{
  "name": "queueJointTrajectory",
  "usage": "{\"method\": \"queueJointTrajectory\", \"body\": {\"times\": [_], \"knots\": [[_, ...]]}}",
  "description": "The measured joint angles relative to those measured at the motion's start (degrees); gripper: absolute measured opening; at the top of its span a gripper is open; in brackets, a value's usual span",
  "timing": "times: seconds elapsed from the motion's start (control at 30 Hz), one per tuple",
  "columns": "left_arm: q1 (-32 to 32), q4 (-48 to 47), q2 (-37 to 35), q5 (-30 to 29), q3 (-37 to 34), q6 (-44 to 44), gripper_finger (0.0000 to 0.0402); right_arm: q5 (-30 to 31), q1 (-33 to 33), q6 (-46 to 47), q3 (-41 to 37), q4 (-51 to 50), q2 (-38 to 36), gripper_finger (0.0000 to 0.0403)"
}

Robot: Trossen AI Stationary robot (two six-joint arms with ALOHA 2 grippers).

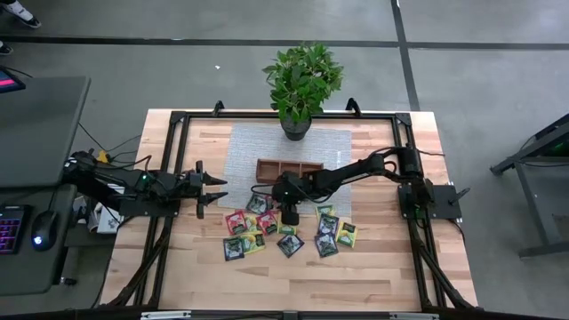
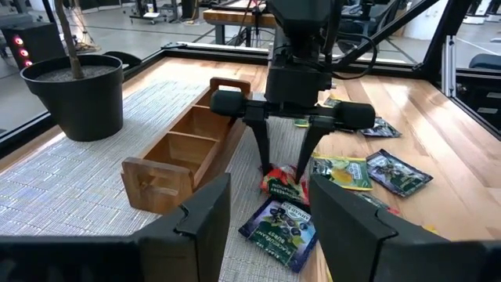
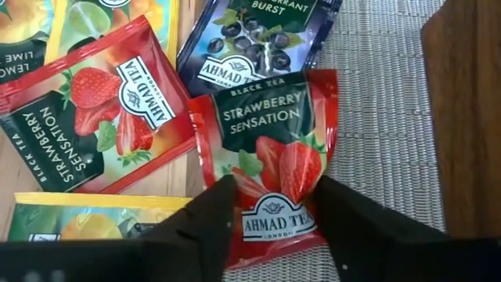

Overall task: Pick & Place Tea
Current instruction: Put the red tea bag into the left section of the wooden organizer

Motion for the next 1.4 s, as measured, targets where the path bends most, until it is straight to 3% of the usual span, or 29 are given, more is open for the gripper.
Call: {"method": "queueJointTrajectory", "body": {"times": [0.2, 0.4, 0.73, 1.07, 1.4], "knots": [[-0.01, 0.00, 0.00, 0.04, 0.00, -0.02, 0.0170, -0.07, 0.03, 0.19, -0.09, 0.53, 0.06, 0.0079], [-0.01, 0.27, 0.00, 0.04, -0.02, -0.02, 0.0170, -0.50, 0.02, 0.50, 1.35, 0.22, 0.24, 0.0033], [0.00, 0.37, 0.00, 0.04, -0.02, -0.02, 0.0170, 0.04, -0.01, 0.37, 4.75, -1.00, 0.52, 0.0046], [-0.01, 0.43, 0.00, 0.04, -0.02, -0.20, 0.0170, -1.11, 0.00, 0.22, 9.31, -5.94, 0.50, 0.0024], [0.00, 0.87, 0.00, 0.16, -0.09, -4.96, 0.0170, -0.28, 0.89, 8.31, 17.12, -13.31, 0.42, 0.0019]]}}
